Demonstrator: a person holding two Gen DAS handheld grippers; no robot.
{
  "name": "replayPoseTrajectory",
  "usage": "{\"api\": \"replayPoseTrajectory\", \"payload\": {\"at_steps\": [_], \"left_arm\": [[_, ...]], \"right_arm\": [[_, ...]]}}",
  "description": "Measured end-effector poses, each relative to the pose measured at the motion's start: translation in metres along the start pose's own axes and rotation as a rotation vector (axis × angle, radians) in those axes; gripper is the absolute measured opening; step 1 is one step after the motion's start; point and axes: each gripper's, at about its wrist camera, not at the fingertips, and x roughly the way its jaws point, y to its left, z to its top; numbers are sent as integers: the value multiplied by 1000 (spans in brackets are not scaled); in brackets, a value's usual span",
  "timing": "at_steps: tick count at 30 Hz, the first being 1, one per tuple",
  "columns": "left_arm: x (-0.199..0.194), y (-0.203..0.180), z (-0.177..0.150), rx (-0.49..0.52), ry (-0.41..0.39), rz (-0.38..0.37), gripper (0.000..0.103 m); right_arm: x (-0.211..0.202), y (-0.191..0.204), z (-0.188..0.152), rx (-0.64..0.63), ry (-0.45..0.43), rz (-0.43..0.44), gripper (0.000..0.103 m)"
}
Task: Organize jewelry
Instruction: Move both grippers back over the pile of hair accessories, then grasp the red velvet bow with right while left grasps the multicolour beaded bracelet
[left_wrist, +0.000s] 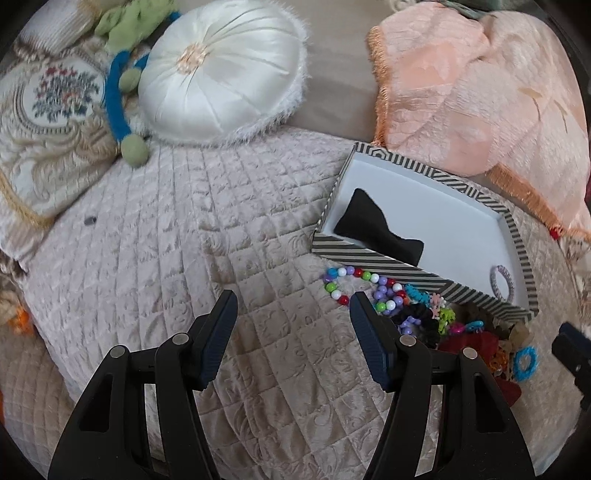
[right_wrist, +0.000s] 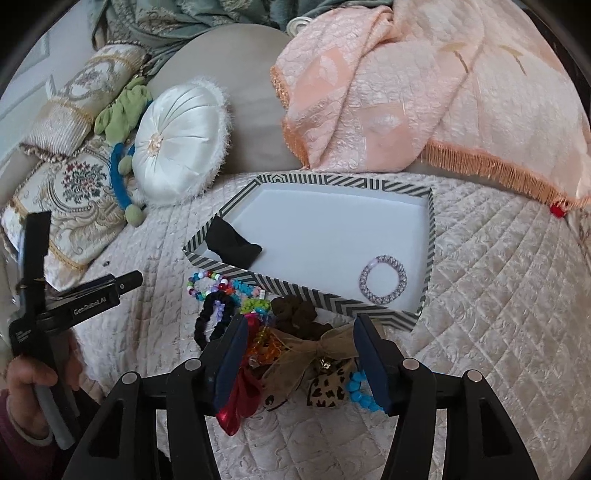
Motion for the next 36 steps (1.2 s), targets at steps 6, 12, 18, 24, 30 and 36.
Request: {"api": "replayPoseTrajectory", "payload": {"at_steps": [6,12,18,24,30,36], "left_arm": [[14,8,0,-64,69,-42,63],[15,10,2,-84,72,-56,63],[17,14,4,-92,80,-59,63],[21,16,6,-108,96,-77,63],[29,22,8,-147,126,-92,63],[40,23,6,-166,156,-96,63]], "right_arm": [[5,5,-2,-8,28,62,57],[24,33,-13,-111,122,133,43],[41,47,-27,-165,219,135,43],[60,48,-36,-185,270,78,43],[81,53,-40,-193,286,69,39],[66,64,-40,-189,259,181,18]]}}
